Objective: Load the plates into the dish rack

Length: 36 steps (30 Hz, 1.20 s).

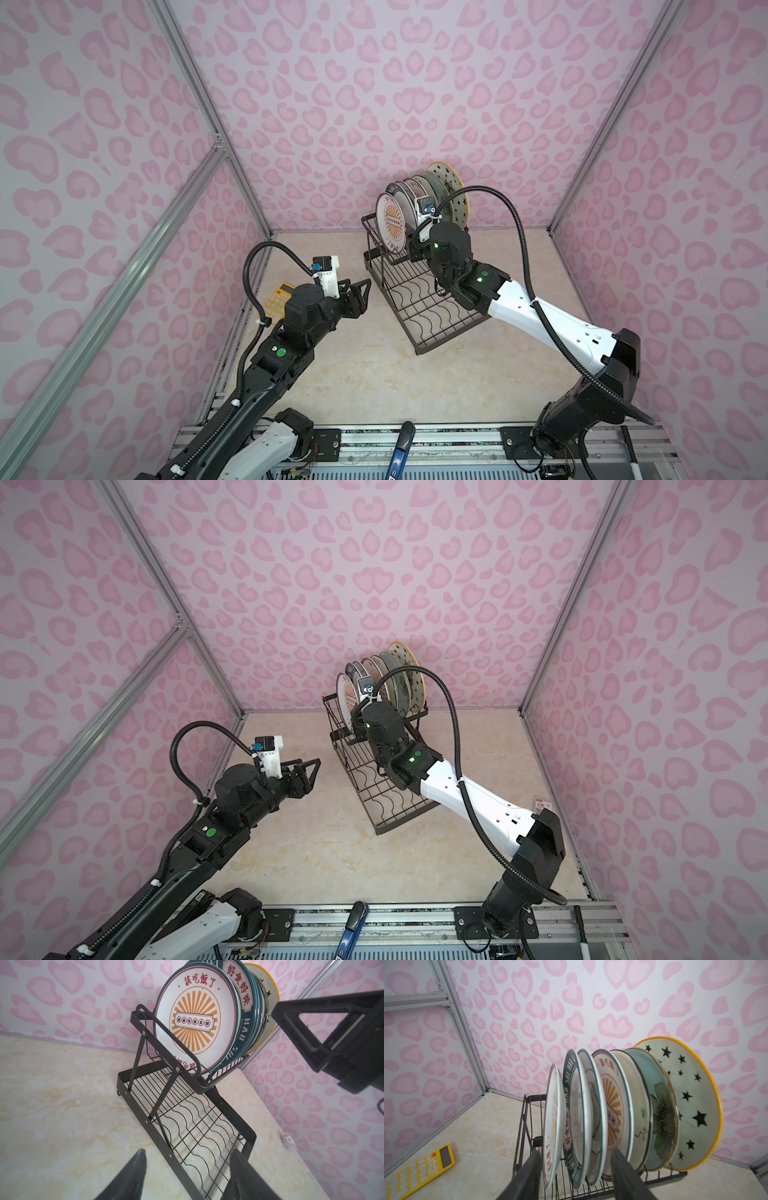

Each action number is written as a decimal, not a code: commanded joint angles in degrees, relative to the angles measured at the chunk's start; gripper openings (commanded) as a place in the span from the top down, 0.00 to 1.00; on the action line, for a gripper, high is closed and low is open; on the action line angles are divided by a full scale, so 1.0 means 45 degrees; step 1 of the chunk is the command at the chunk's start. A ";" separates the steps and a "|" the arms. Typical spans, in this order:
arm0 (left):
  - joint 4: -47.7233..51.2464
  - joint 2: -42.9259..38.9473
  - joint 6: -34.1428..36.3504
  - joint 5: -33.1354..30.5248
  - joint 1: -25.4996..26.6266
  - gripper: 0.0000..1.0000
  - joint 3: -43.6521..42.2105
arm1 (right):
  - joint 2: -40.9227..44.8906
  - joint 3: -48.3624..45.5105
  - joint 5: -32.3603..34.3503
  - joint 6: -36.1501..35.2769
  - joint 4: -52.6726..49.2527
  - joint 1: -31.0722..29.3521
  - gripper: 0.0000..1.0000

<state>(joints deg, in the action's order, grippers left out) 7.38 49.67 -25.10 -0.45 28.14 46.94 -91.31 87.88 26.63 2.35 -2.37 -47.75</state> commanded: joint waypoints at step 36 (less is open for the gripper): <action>0.1488 0.0900 0.2566 -0.1188 -0.0375 0.02 0.2658 | 0.6344 -0.5356 0.0422 0.0276 -0.0384 0.4325 0.01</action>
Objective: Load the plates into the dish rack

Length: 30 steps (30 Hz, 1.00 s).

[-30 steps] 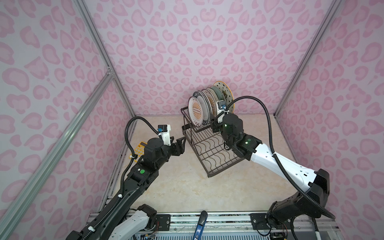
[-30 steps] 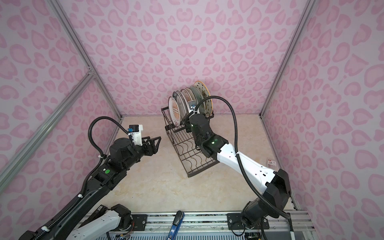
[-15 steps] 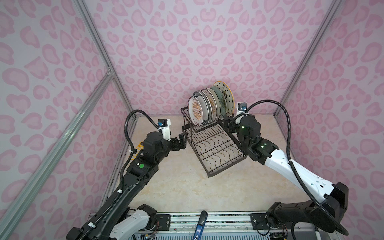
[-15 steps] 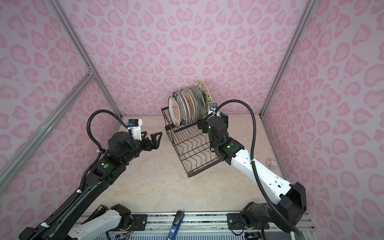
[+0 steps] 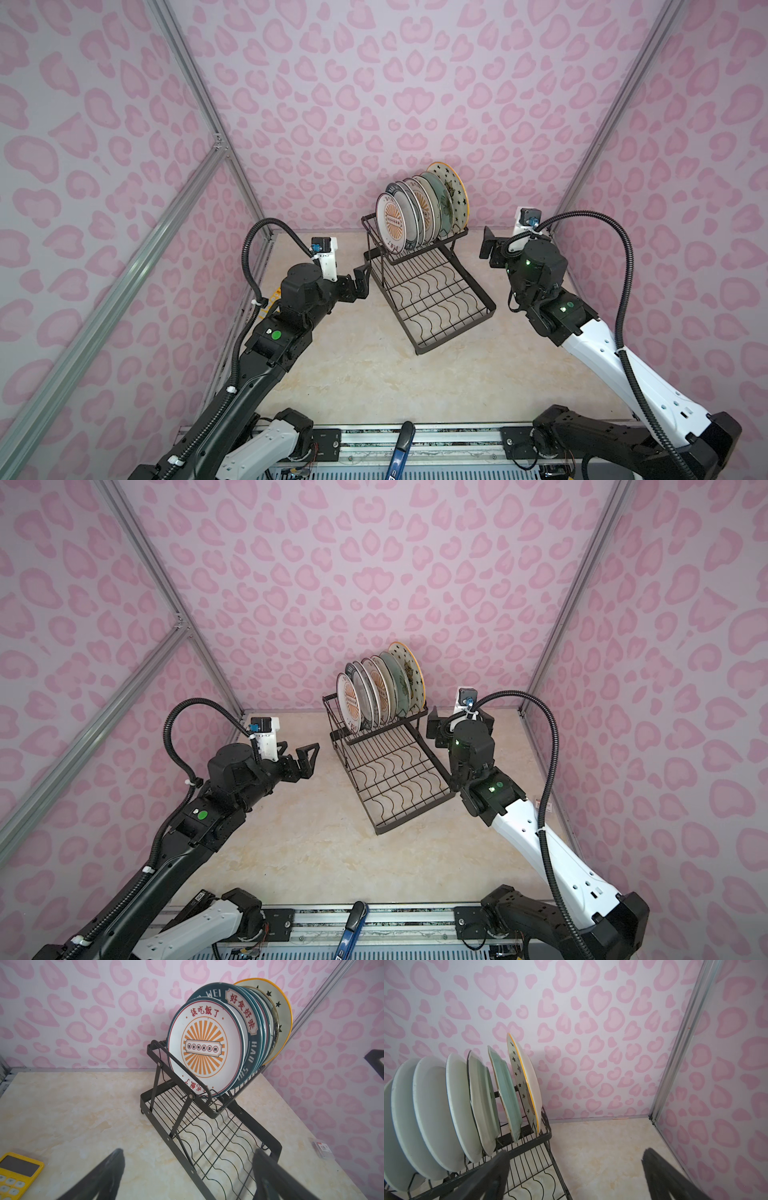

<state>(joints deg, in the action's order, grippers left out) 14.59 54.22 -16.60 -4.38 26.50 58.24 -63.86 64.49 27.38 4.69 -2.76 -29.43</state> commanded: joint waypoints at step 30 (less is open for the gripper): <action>-0.4710 -0.1487 0.2503 -0.3285 -0.1640 0.02 -0.2570 | 0.2759 -0.3877 -0.2649 -0.0046 0.0944 0.6021 0.01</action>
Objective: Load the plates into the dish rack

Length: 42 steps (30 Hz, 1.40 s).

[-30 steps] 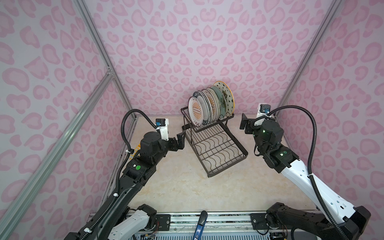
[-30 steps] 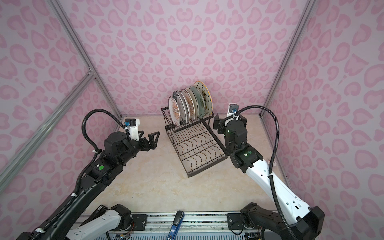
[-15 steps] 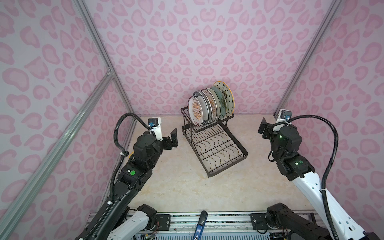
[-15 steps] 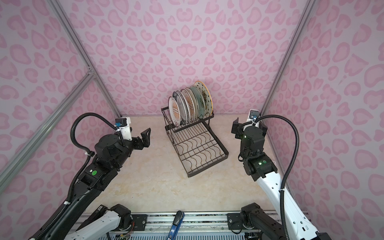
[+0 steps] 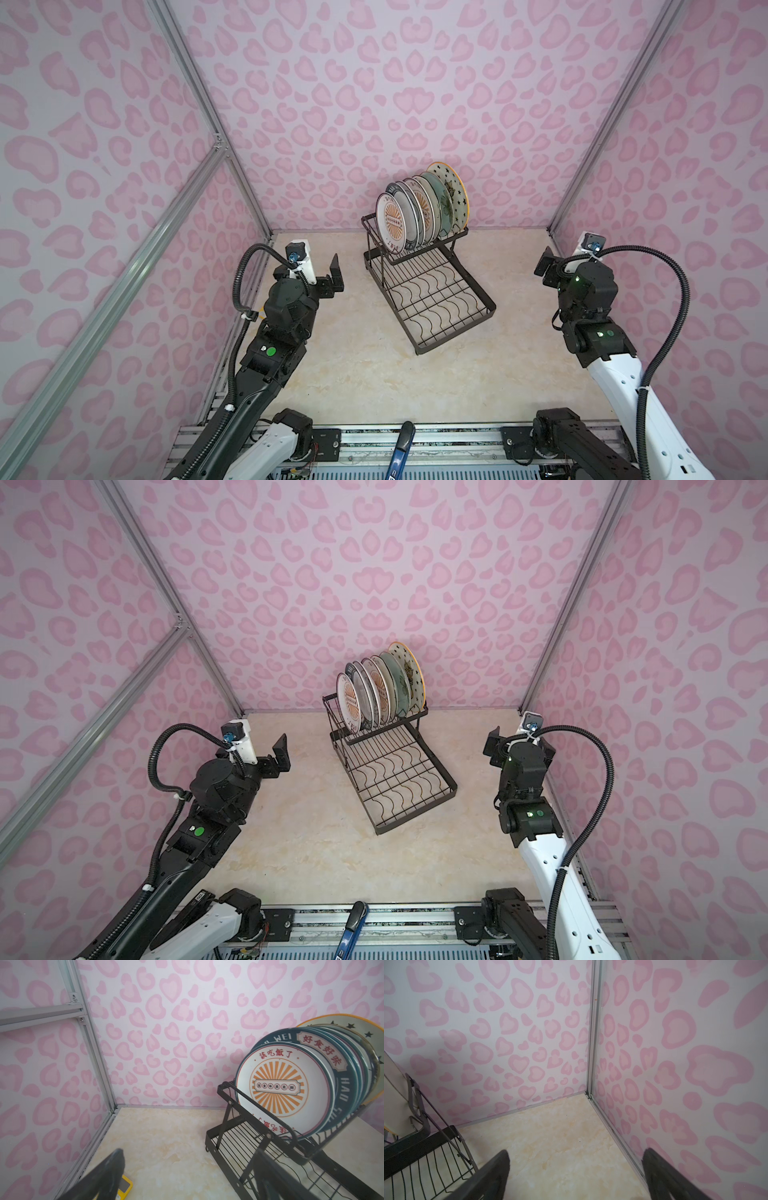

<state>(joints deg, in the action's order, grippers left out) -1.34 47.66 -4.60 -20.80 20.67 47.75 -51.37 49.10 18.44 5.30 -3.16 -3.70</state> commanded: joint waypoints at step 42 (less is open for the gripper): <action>-1.1310 0.4316 -0.1824 0.3881 -0.5746 0.02 -0.7296 | -0.3298 -0.6168 -0.3727 0.1088 0.9859 0.3785 0.01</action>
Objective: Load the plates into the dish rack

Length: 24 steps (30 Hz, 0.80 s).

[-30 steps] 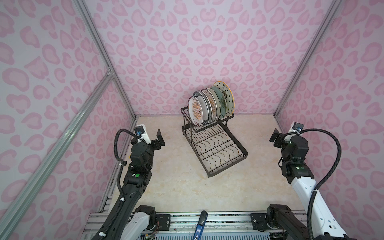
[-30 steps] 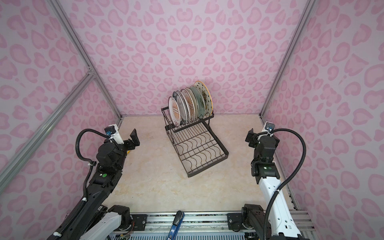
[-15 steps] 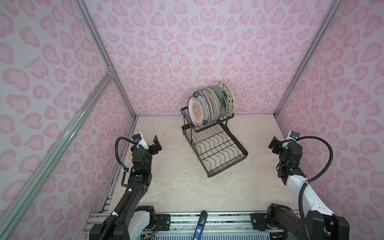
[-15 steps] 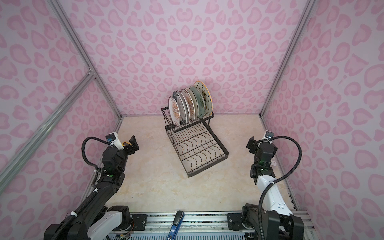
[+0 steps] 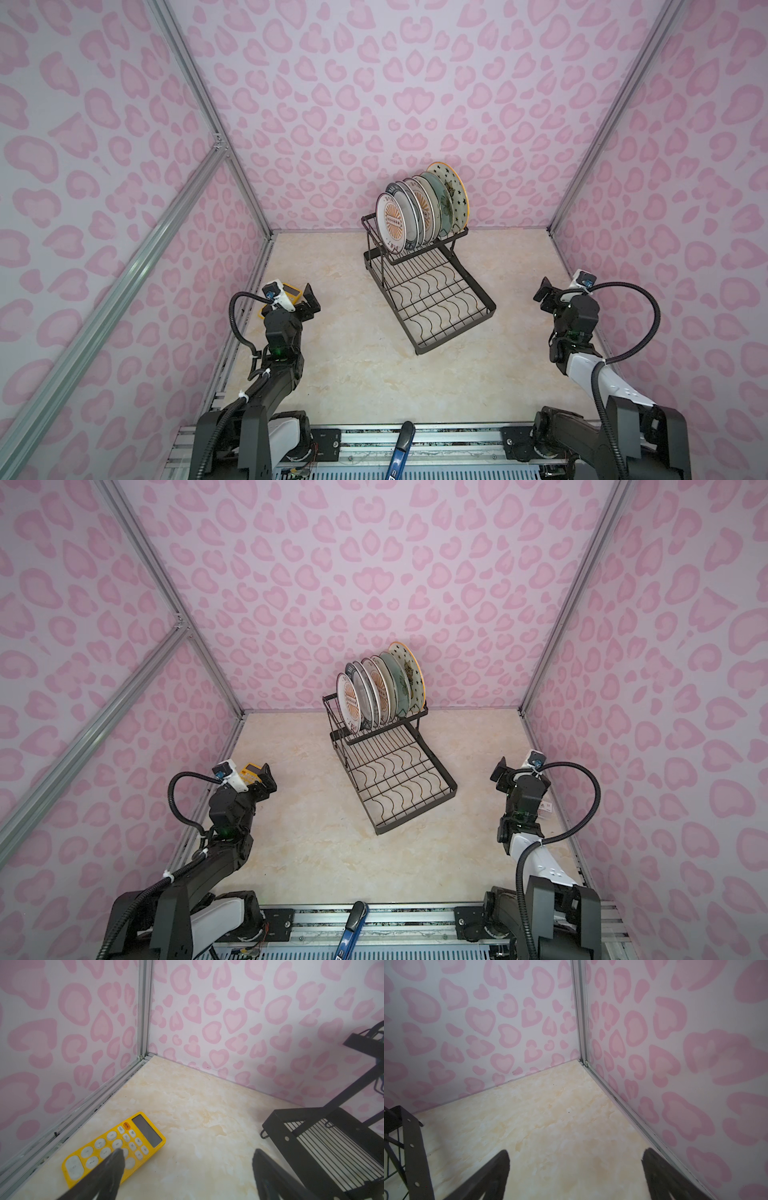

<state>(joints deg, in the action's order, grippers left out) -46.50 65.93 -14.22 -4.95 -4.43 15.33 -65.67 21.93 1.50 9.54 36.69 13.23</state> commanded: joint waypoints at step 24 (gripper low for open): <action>-0.2730 0.4142 0.2411 0.2838 -0.0246 0.02 0.0508 | -0.1409 -0.0611 -0.0165 0.0595 0.2970 0.0101 0.01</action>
<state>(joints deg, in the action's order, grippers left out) -61.80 84.66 -5.43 7.92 -6.24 16.38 -71.24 19.73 1.45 11.53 46.24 13.67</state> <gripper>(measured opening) 0.977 0.986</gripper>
